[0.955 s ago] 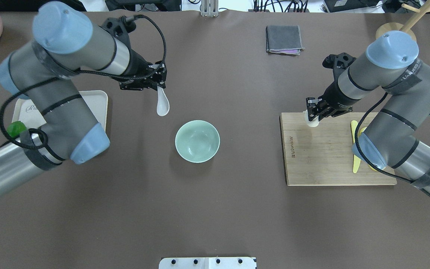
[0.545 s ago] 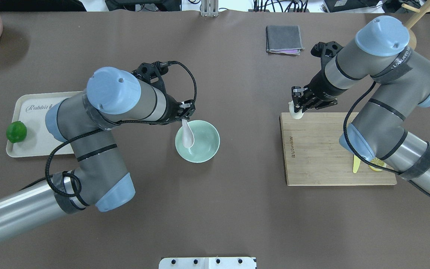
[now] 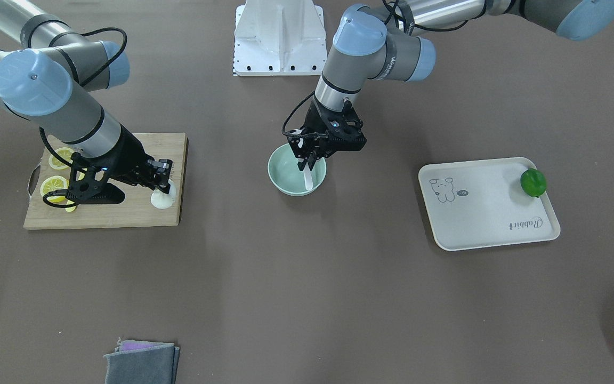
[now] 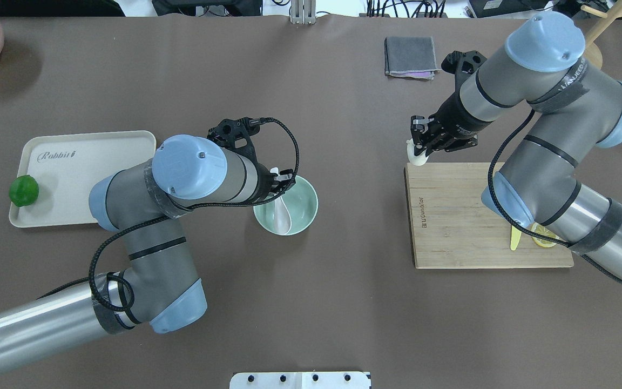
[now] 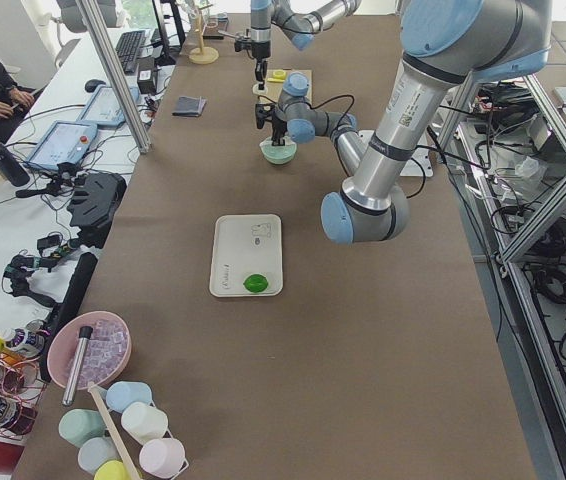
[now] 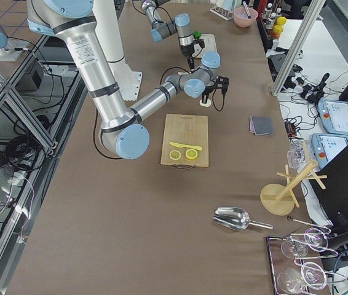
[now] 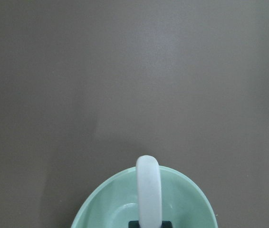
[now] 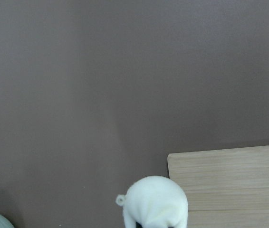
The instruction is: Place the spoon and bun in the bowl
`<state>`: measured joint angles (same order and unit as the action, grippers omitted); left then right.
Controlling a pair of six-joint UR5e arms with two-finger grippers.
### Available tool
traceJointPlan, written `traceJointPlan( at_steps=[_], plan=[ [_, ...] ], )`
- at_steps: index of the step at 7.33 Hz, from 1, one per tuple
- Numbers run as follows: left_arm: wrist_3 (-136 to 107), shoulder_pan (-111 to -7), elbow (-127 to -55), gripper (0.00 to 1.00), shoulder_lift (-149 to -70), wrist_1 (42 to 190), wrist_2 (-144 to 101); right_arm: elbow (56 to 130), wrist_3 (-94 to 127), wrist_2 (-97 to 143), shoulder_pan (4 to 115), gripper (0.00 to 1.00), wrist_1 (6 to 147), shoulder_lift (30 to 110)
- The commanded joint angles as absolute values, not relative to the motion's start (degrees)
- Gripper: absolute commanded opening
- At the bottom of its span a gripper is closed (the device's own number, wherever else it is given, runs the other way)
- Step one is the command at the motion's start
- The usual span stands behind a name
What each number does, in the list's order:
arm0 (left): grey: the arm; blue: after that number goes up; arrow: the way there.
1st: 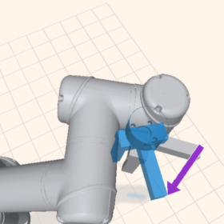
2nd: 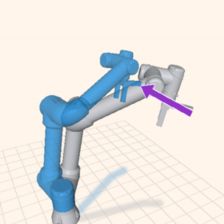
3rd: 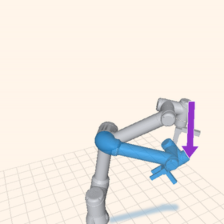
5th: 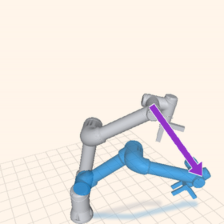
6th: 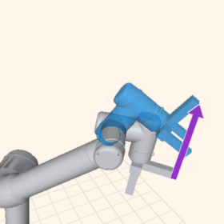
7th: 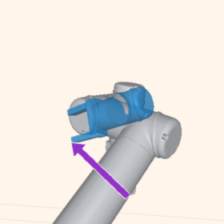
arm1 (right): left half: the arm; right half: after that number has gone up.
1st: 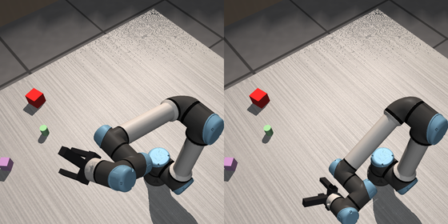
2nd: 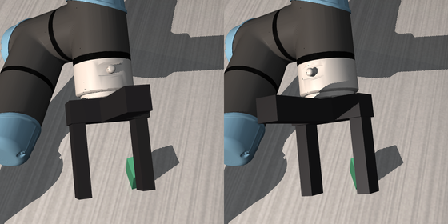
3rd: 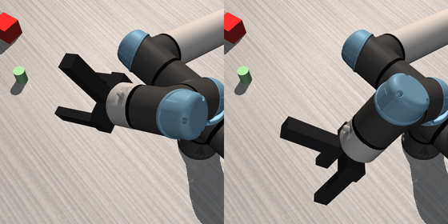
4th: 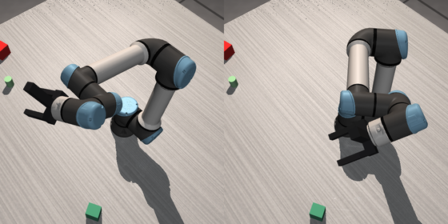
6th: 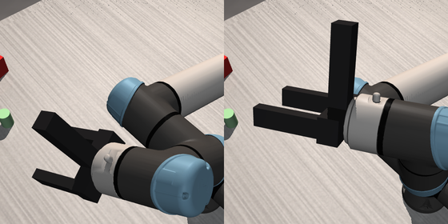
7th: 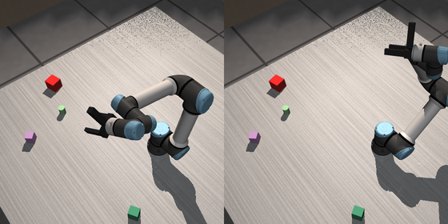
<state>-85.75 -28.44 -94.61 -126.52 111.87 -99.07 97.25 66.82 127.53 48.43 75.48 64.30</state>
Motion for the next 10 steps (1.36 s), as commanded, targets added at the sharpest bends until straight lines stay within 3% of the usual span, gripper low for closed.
traceJointPlan(
  at_steps=[1, 2, 4, 8, 10],
  plan=[
    [-85.52, -28.65, -93.79, 0.0, -126.74, 112.06, -98.62, 97.21, 66.88, 127.53, 48.25, 0.0, 75.41, 64.25],
    [-85.52, -28.74, -92.74, 0.0, -127.7, 112.06, -97.57, 97.29, 66.88, 127.44, 48.25, 0.0, 75.32, 64.25],
    [-85.34, -28.74, -90.97, 0.98, -128.23, 112.06, -95.71, 97.21, 66.88, 127.35, 47.9, 0.0, 75.41, 63.37],
    [-74.67, -38.02, -94.39, 0.98, -125.27, 109.09, -102.89, 97.03, 75.03, 123.51, 42.74, 0.0, 75.59, 57.24],
    [-52.15, -44.09, -100.86, 0.98, -121.3, 98.58, -103.71, 96.95, 79.95, 118.51, 37.3, 0.0, 75.59, 53.37]
  ],
)
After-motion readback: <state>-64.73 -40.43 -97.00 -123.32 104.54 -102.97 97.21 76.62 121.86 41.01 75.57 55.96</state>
